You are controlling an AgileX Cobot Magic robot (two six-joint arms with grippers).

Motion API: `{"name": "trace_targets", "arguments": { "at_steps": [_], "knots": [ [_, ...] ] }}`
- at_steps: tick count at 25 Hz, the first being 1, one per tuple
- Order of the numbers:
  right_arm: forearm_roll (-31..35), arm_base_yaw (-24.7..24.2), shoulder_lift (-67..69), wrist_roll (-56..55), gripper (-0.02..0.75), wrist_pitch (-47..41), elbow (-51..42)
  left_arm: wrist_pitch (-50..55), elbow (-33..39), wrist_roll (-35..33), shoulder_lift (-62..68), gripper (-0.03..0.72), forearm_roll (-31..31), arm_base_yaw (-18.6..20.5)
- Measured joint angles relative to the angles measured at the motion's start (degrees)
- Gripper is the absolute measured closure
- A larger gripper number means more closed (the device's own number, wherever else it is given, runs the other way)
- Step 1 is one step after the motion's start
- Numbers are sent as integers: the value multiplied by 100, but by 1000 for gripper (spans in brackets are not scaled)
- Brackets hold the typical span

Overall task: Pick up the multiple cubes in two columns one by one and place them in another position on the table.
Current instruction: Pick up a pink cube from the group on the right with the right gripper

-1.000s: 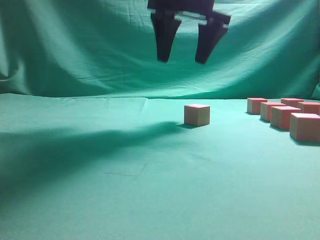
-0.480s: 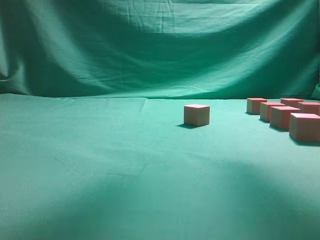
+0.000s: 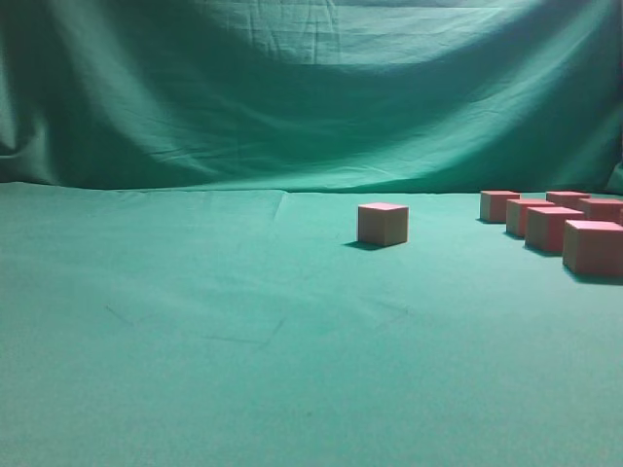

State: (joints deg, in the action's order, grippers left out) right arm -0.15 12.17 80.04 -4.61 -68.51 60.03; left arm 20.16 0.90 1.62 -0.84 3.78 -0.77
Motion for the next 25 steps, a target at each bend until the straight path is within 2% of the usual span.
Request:
{"name": "trace_targets", "arguments": {
  "at_steps": [3, 4, 6, 7, 13, 23, 25],
  "knots": [
    [98, 0, -23, -20, 182, 452, -533, 0, 0, 0, 0, 688, 0, 0],
    [209, 0, -26, -39, 182, 1080, -981, 0, 0, 0, 0, 688, 0, 0],
    [253, 0, -26, -45, 182, 1595, -1383, 0, 0, 0, 0, 688, 0, 0],
    [253, 0, -26, -45, 182, 1595, -1383, 0, 0, 0, 0, 688, 0, 0],
    [268, 0, -26, 85, 182, 2951, -2045, 0, 0, 0, 0, 688, 0, 0],
    [268, 0, 755, 256, 182, 3416, -2067, 0, 0, 0, 0, 688, 0, 0],
    [268, 0, 791, 258, 265, 3464, -2067, 0, 0, 0, 0, 688, 0, 0]
  ]
}}
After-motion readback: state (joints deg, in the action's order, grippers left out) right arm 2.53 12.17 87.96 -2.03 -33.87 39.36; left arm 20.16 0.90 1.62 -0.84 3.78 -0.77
